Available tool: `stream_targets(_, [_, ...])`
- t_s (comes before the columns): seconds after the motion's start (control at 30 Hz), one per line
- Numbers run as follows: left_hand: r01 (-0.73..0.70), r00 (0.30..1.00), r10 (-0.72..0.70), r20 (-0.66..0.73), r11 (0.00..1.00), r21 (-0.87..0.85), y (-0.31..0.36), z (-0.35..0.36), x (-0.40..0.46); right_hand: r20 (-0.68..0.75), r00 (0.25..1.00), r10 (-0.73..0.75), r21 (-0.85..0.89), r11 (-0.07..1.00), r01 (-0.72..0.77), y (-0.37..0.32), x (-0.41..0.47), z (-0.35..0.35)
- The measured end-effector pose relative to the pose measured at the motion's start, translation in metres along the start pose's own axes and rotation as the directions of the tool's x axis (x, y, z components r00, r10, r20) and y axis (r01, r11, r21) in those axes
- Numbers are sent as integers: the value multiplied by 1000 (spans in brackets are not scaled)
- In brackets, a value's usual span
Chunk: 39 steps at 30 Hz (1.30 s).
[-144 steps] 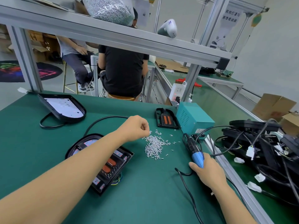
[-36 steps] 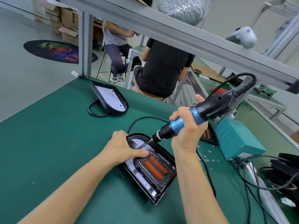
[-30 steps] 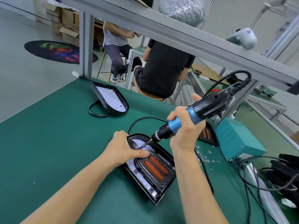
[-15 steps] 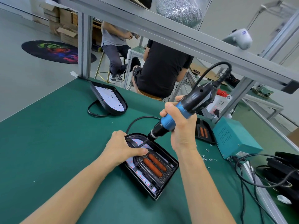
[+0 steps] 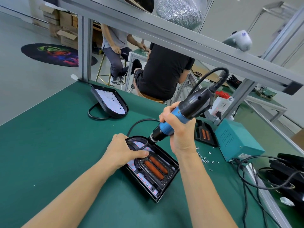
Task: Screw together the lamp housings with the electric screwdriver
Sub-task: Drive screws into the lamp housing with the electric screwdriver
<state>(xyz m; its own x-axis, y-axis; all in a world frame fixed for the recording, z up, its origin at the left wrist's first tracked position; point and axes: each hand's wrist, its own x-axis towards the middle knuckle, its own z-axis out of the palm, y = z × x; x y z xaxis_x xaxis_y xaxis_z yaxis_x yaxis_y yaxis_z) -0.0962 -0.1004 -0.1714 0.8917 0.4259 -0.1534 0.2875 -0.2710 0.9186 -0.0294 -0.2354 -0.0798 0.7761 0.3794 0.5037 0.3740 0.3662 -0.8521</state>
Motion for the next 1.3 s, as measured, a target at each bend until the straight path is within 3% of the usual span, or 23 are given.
stream_targets(0.1, [-3, 1000, 3, 9, 1000, -2, 1, 0, -1, -32, 999, -3, 27, 1000, 4, 0, 0, 0])
stream_targets(0.23, [0, 1000, 0, -5, 1000, -3, 0, 0, -3, -204, 978, -35, 40, 998, 44, 1, -3, 1])
stream_targets(0.43, [4, 999, -3, -49, 1000, 27, -3, -2, -4, -518, 851, -88, 136, 974, 183, -14, -11, -19])
stream_targets(0.53, [12, 997, -1, -73, 989, 149, -3, -6, -2, -601, 790, -120, 162, 950, 267, -32, -19, -40])
stream_targets(0.6, [11, 996, 18, -87, 946, 324, -2, -7, -1, -653, 744, -139, 148, 941, 305, -45, -25, -54])
stream_targets(0.7, [-16, 992, 74, -99, 870, 494, 7, -8, 0, -710, 686, -162, 143, 920, 365, -62, -36, -76])
stream_targets(0.8, [-179, 945, 286, -156, 855, 486, 29, 4, -2, -743, 645, -177, 119, 914, 387, -74, -46, -95])
stream_targets(0.87, [-349, 892, 441, -98, 811, 470, 54, 23, -4, -757, 629, -177, 107, 916, 386, -76, -53, -105])
stream_targets(0.93, [-445, 873, 487, 40, 758, 476, 81, 48, -2, -763, 622, -178, 97, 919, 381, -77, -58, -113])
stream_targets(1.07, [-439, 898, 351, 267, 653, 617, 114, 108, 16, -777, 604, -178, 67, 931, 359, -76, -66, -124])
stream_targets(1.3, [-425, 899, 121, 422, 481, 767, 109, 155, 42, -794, 593, -133, 66, 951, 302, -76, -77, -145])
